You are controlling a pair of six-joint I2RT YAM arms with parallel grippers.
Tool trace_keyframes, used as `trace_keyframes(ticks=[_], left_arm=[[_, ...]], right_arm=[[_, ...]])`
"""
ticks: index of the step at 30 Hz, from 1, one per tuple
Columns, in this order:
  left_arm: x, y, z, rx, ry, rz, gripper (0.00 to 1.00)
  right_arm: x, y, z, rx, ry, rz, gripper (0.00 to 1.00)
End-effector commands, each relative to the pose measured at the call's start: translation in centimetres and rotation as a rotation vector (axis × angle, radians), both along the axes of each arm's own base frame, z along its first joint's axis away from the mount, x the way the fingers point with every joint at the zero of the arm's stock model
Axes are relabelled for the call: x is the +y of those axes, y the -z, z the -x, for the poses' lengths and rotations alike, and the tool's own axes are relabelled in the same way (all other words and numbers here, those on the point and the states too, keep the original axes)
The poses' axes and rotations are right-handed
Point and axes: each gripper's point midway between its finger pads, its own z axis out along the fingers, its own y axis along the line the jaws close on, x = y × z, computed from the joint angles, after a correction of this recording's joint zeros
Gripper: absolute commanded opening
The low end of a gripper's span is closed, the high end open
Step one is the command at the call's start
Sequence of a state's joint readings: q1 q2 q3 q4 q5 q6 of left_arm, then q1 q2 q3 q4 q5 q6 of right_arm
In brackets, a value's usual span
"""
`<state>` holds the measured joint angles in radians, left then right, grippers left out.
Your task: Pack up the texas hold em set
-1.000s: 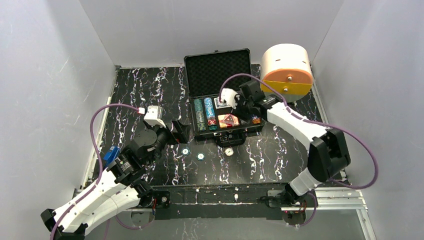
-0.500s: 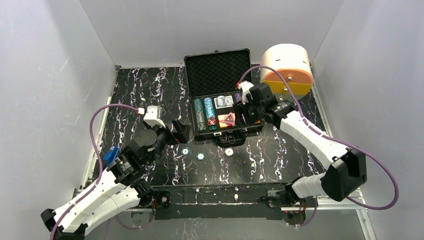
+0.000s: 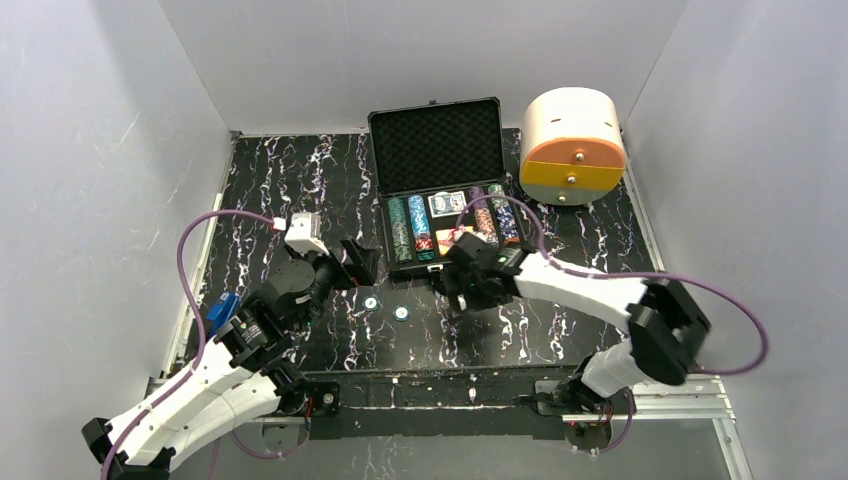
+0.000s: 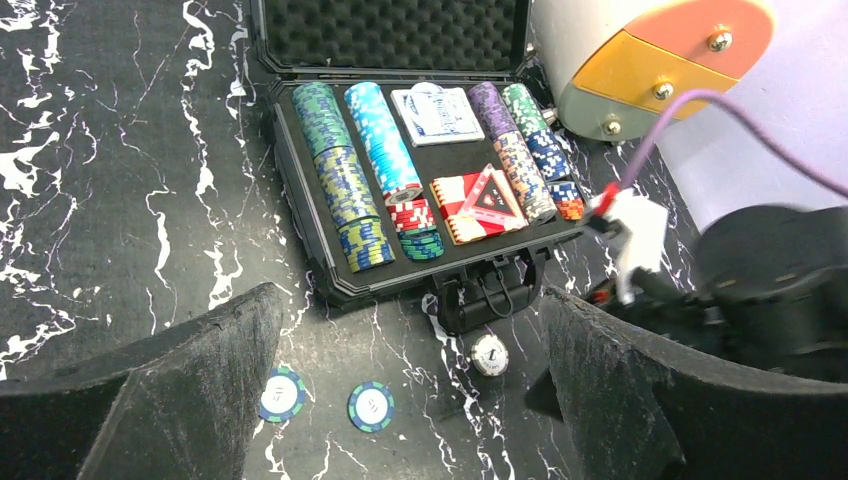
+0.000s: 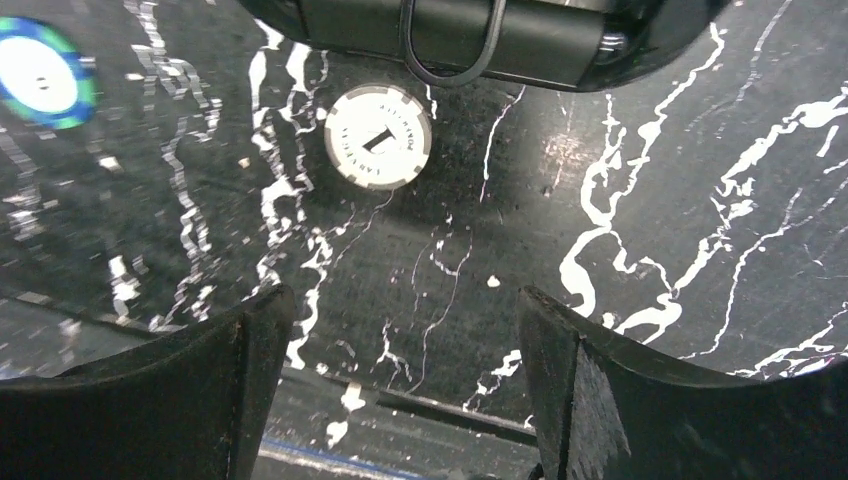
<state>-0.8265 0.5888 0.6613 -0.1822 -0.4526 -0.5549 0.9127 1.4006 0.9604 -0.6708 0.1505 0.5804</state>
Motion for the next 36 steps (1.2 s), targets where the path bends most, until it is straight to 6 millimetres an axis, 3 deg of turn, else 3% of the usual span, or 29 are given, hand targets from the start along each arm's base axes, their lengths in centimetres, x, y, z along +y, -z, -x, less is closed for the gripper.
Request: trace_keyframes(ticks=[1, 8, 12, 21, 29, 36], left_arm=[[0.7, 0.5, -0.2, 0.011, -0.044, 0.012, 0.98], [0.0, 1.5, 0.3, 0.029, -0.006, 0.031, 0.98], [-1.2, 1.9, 0.6, 0.038, 0.055, 0.039, 0.98], [-1.4, 2.8, 0.6, 0.061, 0.06, 0.037, 0.98], [-1.8, 3.2, 0.5, 0.069, 0.068, 0.035, 0.98], [-2.3, 3.8, 0.6, 0.086, 0.085, 0.036, 0.98]], right_arm=[[0.2, 1.5, -1.4, -0.058, 0.082, 0.145, 0.89], [2.6, 2.5, -3.0, -0.068, 0.071, 0.146, 0.7], [3.7, 3.4, -3.3, -0.049, 0.052, 0.164, 0.7], [4.9, 5.1, -3.4, -0.021, 0.019, 0.155, 0.69], [4.1, 6.4, -3.3, -0.007, 0.027, 0.18, 0.62], [3.7, 5.8, -3.6, -0.031, 0.041, 0.175, 0.27]])
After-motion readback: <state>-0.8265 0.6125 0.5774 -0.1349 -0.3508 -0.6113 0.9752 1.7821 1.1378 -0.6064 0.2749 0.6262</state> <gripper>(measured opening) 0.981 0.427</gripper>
